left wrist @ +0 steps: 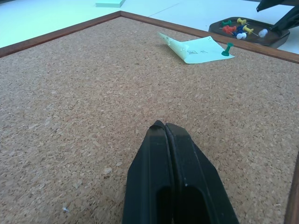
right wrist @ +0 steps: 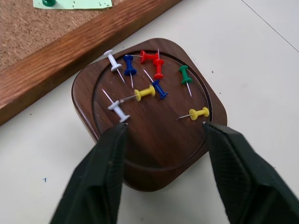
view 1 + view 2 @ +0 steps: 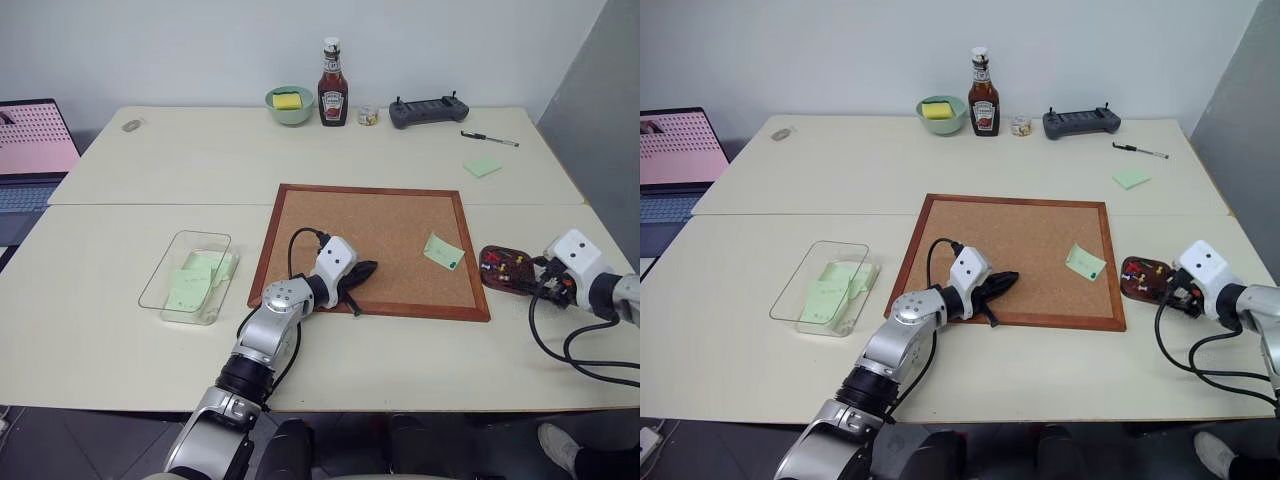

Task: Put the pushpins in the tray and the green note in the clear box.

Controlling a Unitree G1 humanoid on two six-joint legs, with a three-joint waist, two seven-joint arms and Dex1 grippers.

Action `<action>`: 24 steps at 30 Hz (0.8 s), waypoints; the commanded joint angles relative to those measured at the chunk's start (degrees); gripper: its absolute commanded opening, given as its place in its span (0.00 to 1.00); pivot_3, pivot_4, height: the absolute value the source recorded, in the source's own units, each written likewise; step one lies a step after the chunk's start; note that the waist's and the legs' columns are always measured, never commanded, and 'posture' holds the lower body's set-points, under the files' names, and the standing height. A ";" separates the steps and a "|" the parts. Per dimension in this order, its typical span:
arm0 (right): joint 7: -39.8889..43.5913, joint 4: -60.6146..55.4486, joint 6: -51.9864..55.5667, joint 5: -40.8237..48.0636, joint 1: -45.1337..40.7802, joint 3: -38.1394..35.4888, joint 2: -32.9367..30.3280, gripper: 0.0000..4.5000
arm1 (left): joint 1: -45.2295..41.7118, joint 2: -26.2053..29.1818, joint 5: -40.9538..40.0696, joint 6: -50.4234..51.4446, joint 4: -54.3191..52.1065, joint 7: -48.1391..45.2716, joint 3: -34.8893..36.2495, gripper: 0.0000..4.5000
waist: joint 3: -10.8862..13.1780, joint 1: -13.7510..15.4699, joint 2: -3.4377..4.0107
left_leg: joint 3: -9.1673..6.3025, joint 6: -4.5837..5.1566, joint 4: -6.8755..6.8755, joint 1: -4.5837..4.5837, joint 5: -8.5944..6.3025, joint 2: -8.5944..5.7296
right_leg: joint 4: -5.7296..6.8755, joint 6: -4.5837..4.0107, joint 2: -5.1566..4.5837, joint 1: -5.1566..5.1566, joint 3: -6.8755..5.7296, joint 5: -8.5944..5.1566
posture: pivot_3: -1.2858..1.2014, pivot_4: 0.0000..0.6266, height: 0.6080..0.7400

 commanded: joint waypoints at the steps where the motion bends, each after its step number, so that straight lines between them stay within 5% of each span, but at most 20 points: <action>1: 2.47 -6.87 3.92 5.67 -0.56 -4.65 -0.89 0.82 | 0.71 0.28 0.67 0.97 1.81 0.21 -0.07 0.00 | 0.00 0.00 0.01 | 0.00 0.00 0.00 0.00 0.00 0.00 | 0.00 0.00 0.00 -0.01 0.00 0.00 | 0.52 0.24 1.00; 3: 3.49 -10.32 6.81 7.91 -0.39 -4.54 -0.47 0.92 | 0.62 0.35 0.66 0.93 1.93 0.11 -0.08 0.00 | -0.01 0.01 0.02 | 0.00 0.00 0.00 0.01 0.00 0.01 | 0.00 0.00 0.00 0.00 0.00 0.00 | 0.52 0.24 1.00; 10: 1.31 -14.82 10.38 9.40 -2.83 0.79 5.29 0.92 | 0.20 0.28 0.73 0.88 2.22 0.17 -0.06 0.00 | 0.01 -0.01 -0.01 | -0.04 0.00 0.00 0.00 0.00 0.02 | -0.02 0.01 0.01 0.03 -0.05 0.00 | 0.52 0.24 1.00; 23: 2.28 -2.94 2.73 3.73 -10.25 8.11 9.23 0.92 | 0.93 0.70 0.88 1.05 0.98 0.53 -0.03 0.00 | 0.02 -0.03 -0.03 | -0.03 0.00 -0.01 0.00 0.00 0.02 | -0.03 0.01 0.01 -0.01 -0.04 0.01 | 0.52 0.24 1.00; 24: 2.53 -2.21 2.20 3.45 -10.57 8.50 9.33 0.86 | 0.93 0.71 0.87 1.02 0.96 0.56 -0.01 0.00 | 0.01 -0.03 -0.02 | -0.03 0.00 -0.01 0.00 0.00 0.02 | -0.02 0.01 0.01 -0.01 -0.04 0.01 | 0.52 0.24 1.00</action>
